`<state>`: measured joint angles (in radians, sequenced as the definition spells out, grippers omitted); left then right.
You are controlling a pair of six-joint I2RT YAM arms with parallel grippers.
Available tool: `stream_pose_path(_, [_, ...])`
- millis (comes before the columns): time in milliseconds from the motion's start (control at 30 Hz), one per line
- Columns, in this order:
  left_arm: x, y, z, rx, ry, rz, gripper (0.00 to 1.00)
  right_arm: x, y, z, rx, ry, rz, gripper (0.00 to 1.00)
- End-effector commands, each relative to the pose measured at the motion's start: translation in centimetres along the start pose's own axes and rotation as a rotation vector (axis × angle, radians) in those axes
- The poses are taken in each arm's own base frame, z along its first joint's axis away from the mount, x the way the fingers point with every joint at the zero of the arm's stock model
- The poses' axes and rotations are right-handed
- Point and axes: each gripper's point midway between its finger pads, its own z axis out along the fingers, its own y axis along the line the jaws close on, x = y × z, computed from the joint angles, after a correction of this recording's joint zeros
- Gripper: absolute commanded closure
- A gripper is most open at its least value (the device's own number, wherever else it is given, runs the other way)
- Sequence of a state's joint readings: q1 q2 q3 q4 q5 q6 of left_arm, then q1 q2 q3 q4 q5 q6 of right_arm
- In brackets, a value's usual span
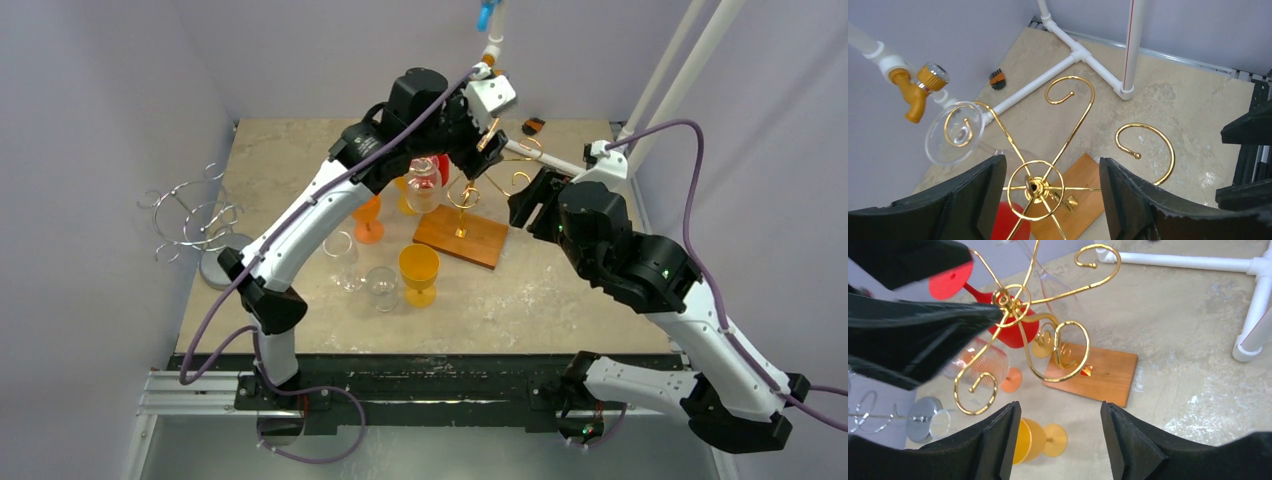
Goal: Place the wine glass upside down on the wine glass rack
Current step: Adjust the wine rack at the center of the board, then pick up the wine glass at the center of the board.
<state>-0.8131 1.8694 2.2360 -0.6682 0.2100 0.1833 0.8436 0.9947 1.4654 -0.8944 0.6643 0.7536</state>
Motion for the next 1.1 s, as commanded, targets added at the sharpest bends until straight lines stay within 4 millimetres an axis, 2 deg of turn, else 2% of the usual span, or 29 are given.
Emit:
stream_pose_path(0, [-3.6,1.8,-7.6,-0.099,-0.028,0.083,0.23,1.7,-0.9,-0.6,-0.012,0.073,-0.085,0.30])
stream_pose_path(167, [-1.2,3.4,-12.5,-0.225,0.063,0.168,0.03,4.7,-0.5,-0.7,-0.062,0.168,-0.101,0.24])
stream_pose_path(300, [0.7,4.4,-16.4,-0.328,0.131,0.203,0.00,7.1,0.3,-0.8,-0.083,0.214,-0.118,0.22])
stream_pose_path(433, [1.3,4.4,-19.9,-0.374,0.141,0.210,0.00,7.8,1.0,-0.7,-0.108,0.226,-0.101,0.22])
stream_pose_path(600, [2.3,4.4,-22.1,-0.403,0.171,0.237,0.00,9.5,2.3,-0.5,-0.150,0.253,-0.085,0.24])
stream_pose_path(767, [4.4,4.3,-23.2,-0.426,0.212,0.268,0.01,14.6,5.6,-0.1,-0.184,0.325,-0.139,0.26])
stream_pose_path(833, [5.7,4.2,-23.6,-0.432,0.237,0.280,0.01,16.0,6.9,0.0,-0.196,0.331,-0.164,0.26])
stream_pose_path(933, [6.9,3.6,-24.5,-0.422,0.237,0.299,0.01,16.8,8.4,0.9,-0.217,0.304,-0.179,0.27])
stream_pose_path(1067, [7.9,2.5,-25.8,-0.396,0.220,0.302,0.02,17.9,8.3,2.5,-0.168,0.275,-0.209,0.30])
